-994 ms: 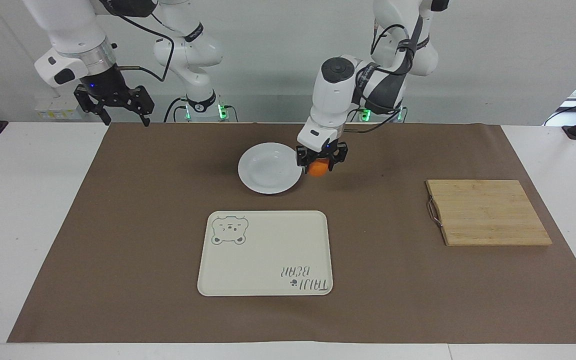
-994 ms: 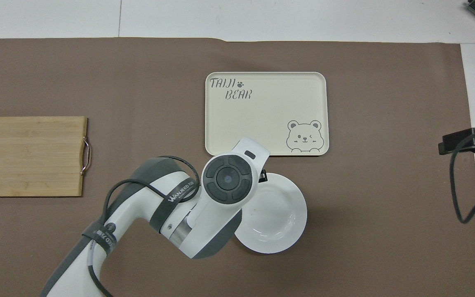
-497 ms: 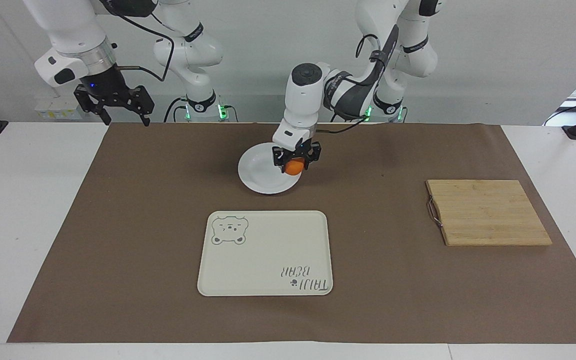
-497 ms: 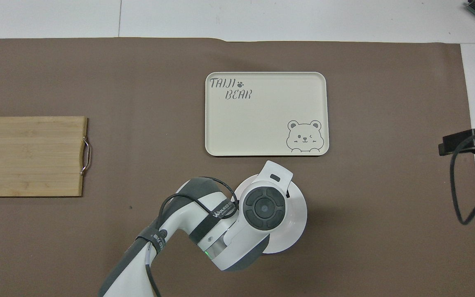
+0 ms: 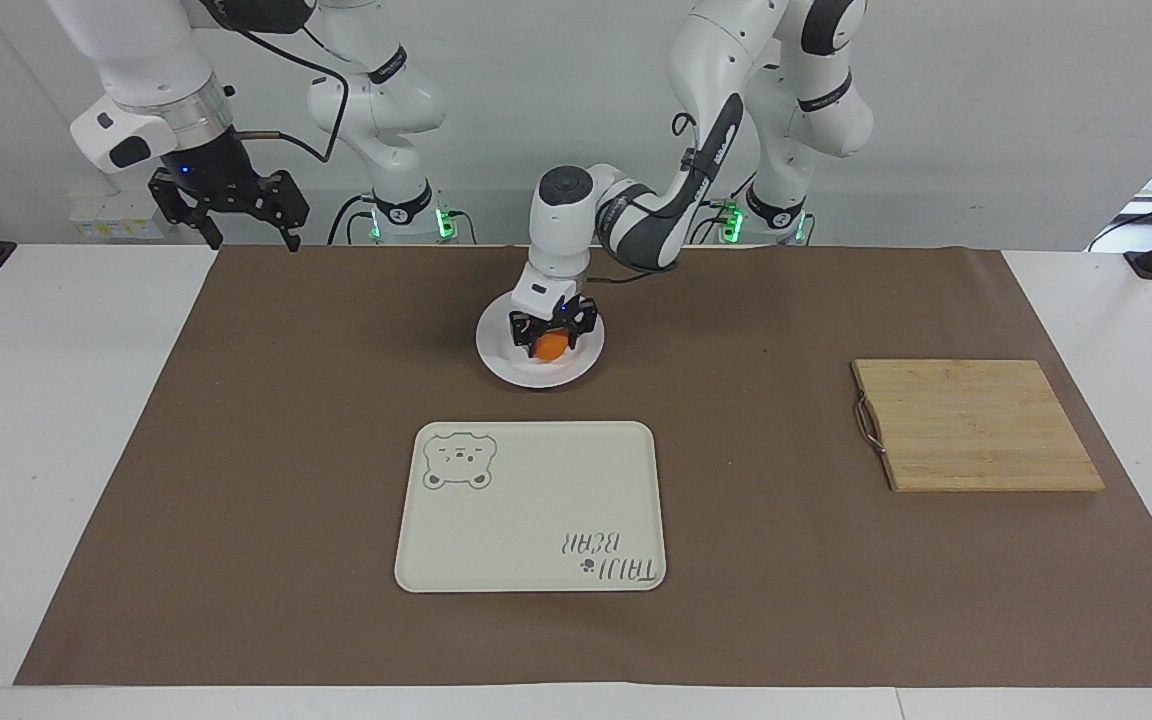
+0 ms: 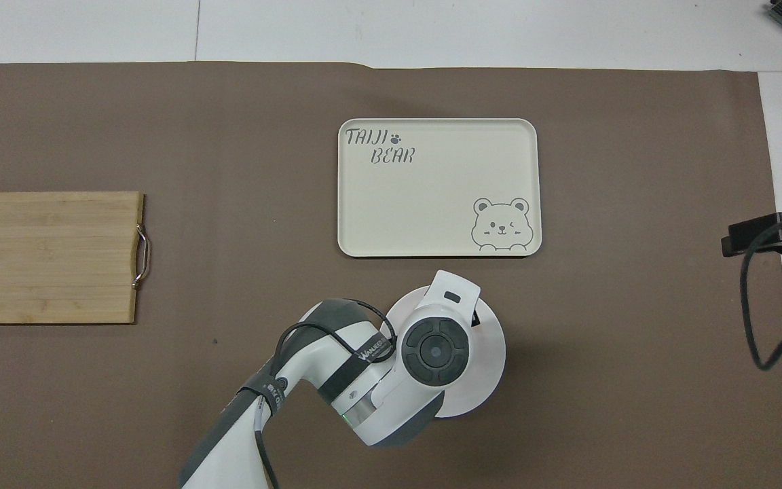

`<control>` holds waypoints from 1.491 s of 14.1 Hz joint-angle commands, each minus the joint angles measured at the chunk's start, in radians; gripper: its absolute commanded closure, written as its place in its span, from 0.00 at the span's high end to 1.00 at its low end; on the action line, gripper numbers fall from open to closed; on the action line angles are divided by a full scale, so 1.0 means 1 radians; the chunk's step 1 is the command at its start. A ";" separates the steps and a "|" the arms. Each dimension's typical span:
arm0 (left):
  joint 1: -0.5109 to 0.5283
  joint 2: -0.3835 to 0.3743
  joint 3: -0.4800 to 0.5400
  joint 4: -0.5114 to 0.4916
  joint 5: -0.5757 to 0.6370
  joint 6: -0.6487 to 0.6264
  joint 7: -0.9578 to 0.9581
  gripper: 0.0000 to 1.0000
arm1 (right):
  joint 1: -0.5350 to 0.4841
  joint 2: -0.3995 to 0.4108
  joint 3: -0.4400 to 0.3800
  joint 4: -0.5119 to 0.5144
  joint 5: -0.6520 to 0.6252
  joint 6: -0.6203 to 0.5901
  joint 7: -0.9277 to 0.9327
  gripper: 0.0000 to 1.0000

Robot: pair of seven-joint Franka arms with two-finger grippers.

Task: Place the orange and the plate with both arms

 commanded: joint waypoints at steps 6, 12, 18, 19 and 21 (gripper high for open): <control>0.210 -0.176 0.024 0.056 0.003 -0.245 0.263 1.00 | -0.020 -0.065 0.001 -0.122 0.138 0.022 -0.021 1.00; 0.417 -0.182 0.026 0.229 0.003 -0.442 0.606 1.00 | -0.042 -0.088 -0.004 -0.280 0.382 0.085 -0.124 1.00; 0.600 -0.217 0.029 0.260 0.003 -0.504 0.933 1.00 | -0.036 -0.105 -0.002 -0.495 0.577 0.224 -0.331 1.00; 0.627 -0.222 0.031 0.260 0.003 -0.509 0.975 1.00 | -0.028 -0.089 -0.002 -0.545 0.623 0.281 -0.378 1.00; 0.667 -0.242 0.031 0.260 0.004 -0.510 1.045 1.00 | 0.018 -0.071 -0.002 -0.642 0.674 0.413 -0.452 1.00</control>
